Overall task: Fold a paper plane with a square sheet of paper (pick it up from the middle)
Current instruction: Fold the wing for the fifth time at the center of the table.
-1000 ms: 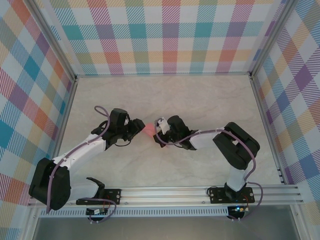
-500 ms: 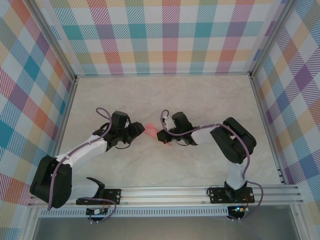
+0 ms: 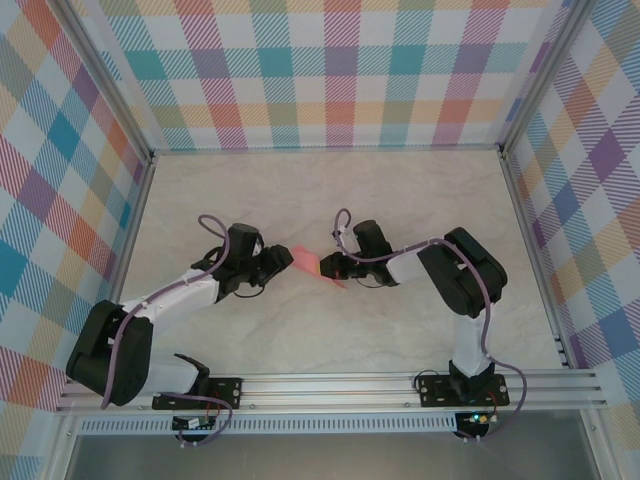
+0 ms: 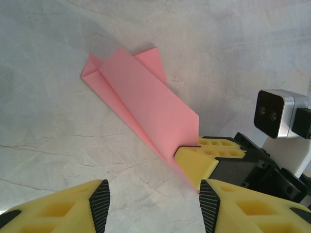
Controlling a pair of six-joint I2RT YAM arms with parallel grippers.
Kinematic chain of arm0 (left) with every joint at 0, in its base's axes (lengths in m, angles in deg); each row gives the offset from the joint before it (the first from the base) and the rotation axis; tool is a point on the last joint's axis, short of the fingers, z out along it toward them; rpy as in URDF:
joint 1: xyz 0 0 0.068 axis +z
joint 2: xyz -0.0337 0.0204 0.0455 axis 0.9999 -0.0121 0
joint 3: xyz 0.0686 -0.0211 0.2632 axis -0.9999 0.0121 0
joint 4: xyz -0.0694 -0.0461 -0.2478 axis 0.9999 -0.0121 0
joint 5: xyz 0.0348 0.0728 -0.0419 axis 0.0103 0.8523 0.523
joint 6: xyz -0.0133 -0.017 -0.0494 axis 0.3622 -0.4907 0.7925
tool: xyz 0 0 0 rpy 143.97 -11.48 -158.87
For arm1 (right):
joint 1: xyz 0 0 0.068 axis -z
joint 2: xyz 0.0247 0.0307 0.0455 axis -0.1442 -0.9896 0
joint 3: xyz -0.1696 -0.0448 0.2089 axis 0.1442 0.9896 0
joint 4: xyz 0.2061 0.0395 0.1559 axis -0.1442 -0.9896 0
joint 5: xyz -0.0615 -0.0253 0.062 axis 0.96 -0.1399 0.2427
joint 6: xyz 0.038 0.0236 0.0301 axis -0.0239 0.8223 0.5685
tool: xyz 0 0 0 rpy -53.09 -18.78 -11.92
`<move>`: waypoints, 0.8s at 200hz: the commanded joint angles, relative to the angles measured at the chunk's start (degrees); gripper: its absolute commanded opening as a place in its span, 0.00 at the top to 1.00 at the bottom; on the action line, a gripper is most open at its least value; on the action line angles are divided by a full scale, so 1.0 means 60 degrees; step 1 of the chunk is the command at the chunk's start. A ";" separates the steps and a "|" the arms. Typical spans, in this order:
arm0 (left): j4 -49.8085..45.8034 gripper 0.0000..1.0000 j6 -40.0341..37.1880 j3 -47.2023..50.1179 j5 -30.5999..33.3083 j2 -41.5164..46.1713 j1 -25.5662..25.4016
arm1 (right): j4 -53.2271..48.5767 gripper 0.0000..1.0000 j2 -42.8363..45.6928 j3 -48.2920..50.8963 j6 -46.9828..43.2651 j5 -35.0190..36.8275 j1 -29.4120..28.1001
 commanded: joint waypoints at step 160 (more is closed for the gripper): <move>0.2179 0.66 -0.0942 -0.0224 -0.0244 -0.2025 -0.0210 | -0.0040 1.00 -0.1314 -0.1094 0.1630 -0.1749 0.0502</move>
